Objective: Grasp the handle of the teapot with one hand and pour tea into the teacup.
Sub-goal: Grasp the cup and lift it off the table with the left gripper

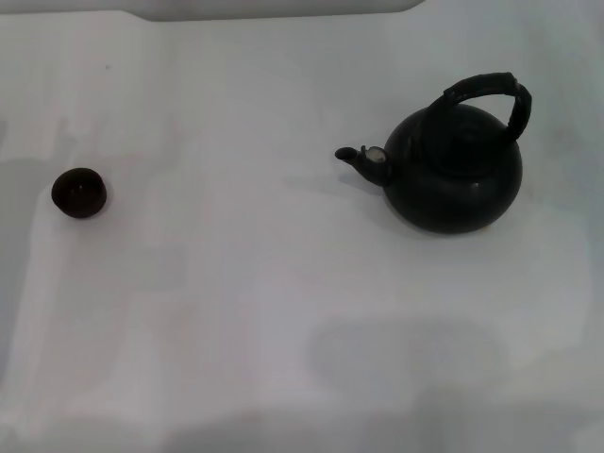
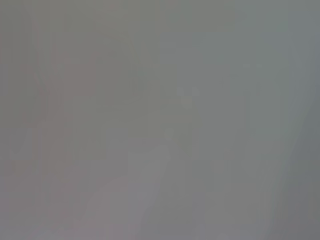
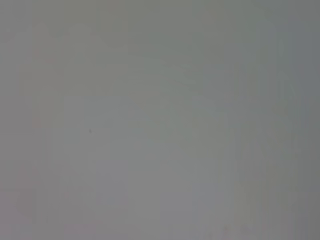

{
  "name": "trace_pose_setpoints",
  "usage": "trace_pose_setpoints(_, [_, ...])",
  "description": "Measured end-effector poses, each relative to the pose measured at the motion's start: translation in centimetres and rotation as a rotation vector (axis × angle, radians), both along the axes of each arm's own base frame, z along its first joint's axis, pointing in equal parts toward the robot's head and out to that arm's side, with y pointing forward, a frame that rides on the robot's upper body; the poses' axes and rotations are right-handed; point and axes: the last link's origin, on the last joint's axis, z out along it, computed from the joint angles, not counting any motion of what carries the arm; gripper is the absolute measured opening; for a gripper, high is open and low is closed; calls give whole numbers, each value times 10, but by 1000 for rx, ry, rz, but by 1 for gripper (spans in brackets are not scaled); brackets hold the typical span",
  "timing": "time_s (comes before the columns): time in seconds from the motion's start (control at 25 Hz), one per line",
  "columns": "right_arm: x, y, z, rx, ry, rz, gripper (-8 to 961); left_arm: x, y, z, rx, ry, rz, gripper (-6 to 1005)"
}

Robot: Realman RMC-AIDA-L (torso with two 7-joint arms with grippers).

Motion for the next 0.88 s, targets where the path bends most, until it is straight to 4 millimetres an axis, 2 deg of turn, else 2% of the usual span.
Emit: trace_pose_setpoints(0.88, [3,-3,-1,-2,1,-10,865,-1,-1,-1,0,-2,3,831])
